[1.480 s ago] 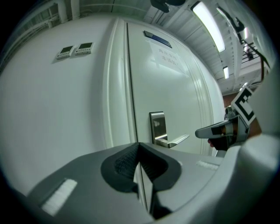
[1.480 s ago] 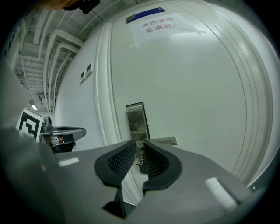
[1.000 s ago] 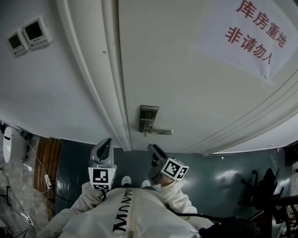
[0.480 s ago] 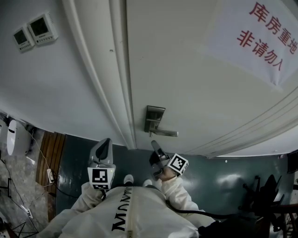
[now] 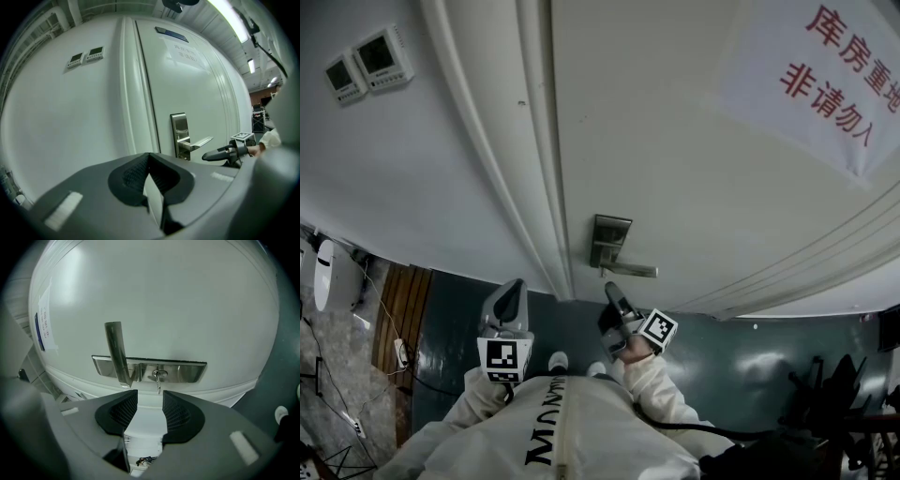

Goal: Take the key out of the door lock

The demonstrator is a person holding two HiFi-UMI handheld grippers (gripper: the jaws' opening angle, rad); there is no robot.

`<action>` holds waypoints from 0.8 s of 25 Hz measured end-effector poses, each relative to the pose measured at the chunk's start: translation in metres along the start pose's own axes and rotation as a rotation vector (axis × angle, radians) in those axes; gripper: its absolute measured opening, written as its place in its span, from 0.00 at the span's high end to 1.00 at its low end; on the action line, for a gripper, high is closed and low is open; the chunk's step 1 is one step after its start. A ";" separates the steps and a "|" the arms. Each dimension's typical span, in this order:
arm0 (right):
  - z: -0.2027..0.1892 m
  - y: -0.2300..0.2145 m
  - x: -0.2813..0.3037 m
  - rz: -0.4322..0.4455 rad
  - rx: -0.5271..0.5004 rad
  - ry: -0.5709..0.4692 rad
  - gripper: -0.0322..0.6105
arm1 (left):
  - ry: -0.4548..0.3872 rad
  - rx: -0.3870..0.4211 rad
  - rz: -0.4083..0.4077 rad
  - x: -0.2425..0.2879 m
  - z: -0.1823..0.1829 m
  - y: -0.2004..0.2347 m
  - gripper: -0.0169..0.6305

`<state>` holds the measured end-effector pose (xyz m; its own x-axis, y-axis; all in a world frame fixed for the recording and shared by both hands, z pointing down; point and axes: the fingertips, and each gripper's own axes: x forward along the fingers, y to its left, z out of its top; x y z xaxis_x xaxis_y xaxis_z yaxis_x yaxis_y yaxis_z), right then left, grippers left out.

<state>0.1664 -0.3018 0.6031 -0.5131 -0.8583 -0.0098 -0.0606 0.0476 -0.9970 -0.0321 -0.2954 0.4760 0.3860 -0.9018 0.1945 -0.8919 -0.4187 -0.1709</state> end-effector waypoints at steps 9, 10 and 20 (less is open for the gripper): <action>0.007 -0.013 0.020 0.000 0.058 -0.009 0.73 | 0.014 0.003 0.016 0.001 -0.003 0.005 0.97; 0.008 -0.013 0.022 0.001 0.061 -0.009 0.73 | 0.015 0.002 0.020 0.001 -0.003 0.006 0.97; 0.021 -0.014 0.048 0.016 0.081 -0.021 0.75 | 0.025 -0.003 0.053 0.001 -0.005 0.018 0.97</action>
<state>0.1609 -0.3543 0.6155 -0.4952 -0.8683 -0.0270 0.0177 0.0210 -0.9996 -0.0491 -0.3036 0.4783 0.3325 -0.9196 0.2092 -0.9116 -0.3702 -0.1786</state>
